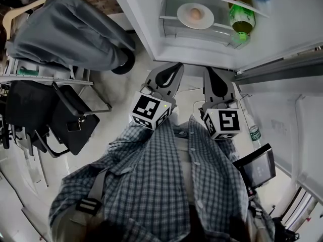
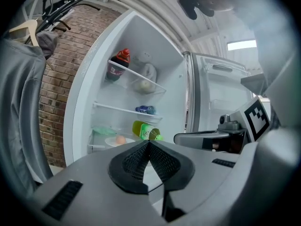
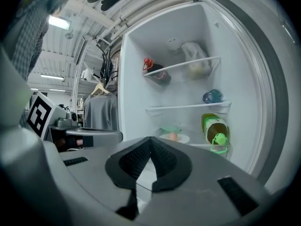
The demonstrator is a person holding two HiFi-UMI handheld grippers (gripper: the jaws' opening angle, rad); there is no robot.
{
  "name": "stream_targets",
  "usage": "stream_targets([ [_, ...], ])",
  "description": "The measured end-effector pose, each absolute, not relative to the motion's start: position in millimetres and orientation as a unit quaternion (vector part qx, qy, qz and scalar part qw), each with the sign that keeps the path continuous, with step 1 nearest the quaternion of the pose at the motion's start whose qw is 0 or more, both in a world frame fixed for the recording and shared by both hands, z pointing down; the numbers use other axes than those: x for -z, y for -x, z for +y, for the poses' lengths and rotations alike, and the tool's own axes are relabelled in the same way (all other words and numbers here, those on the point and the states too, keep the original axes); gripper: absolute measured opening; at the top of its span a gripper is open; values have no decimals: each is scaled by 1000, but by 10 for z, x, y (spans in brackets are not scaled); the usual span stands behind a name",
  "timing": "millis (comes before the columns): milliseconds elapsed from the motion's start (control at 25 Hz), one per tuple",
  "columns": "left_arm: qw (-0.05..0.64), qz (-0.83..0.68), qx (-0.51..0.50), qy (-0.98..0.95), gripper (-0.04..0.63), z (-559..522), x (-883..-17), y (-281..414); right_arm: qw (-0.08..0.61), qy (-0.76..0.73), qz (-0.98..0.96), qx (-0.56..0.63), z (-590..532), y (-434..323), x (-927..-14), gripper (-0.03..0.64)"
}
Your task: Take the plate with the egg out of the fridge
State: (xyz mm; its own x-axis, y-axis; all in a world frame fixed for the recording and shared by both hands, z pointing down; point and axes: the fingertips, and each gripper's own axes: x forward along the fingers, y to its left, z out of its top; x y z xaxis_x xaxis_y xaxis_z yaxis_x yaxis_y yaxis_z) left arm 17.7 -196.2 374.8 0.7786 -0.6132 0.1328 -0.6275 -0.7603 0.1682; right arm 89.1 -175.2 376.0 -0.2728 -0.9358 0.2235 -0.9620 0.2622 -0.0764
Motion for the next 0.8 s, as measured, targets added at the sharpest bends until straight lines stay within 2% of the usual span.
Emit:
stream_targets([
  [800,124,-359,-27,-925,6,-2428,-3826,-259,165,-592,-784,-91,-2271,-1084,-4000,5],
])
